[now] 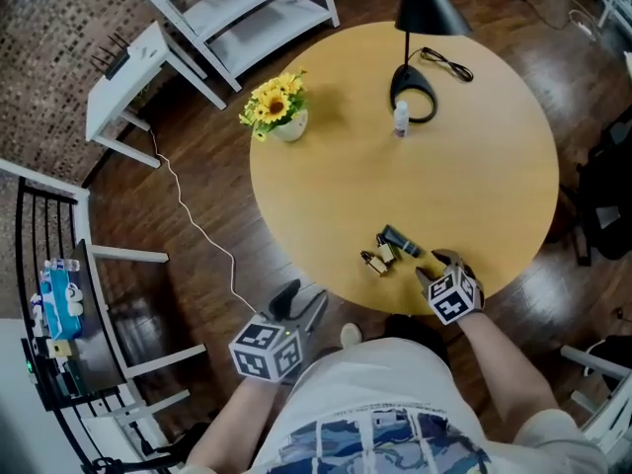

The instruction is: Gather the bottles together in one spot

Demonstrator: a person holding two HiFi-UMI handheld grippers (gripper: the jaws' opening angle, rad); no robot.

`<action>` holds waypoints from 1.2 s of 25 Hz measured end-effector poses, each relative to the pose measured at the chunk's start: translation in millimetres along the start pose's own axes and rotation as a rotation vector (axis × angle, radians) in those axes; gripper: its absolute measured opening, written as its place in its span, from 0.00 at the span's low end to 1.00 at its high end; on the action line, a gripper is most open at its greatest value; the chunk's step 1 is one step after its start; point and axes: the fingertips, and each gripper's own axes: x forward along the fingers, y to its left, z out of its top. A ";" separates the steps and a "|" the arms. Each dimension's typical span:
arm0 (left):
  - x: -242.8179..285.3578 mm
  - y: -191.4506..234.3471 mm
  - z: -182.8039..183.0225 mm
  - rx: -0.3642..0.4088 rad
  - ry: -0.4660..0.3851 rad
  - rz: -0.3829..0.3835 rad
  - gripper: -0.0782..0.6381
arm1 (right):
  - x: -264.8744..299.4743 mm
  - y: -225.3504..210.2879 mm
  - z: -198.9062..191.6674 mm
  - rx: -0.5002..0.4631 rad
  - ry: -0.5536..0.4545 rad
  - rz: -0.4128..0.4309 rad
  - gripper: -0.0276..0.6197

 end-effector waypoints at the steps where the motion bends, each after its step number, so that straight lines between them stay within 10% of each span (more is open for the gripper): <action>1: 5.7 -3.3 2.6 0.002 0.005 0.000 0.45 | 1.9 0.4 9.3 -0.029 -0.020 0.010 0.40; 9: 38.5 -27.1 23.8 0.036 0.030 -0.006 0.45 | 45.0 -2.9 32.5 -0.157 0.028 0.163 0.25; 16: 74.2 -57.4 42.5 0.071 0.060 -0.049 0.45 | -3.8 -55.8 8.1 0.050 -0.084 0.063 0.25; 23: 127.9 -147.2 83.3 0.013 0.107 -0.341 0.45 | -127.1 -64.0 64.0 0.141 -0.494 -0.029 0.24; 30: 177.2 -210.1 98.9 -0.304 0.197 -0.601 0.47 | -195.0 -57.5 82.8 0.153 -0.709 -0.070 0.24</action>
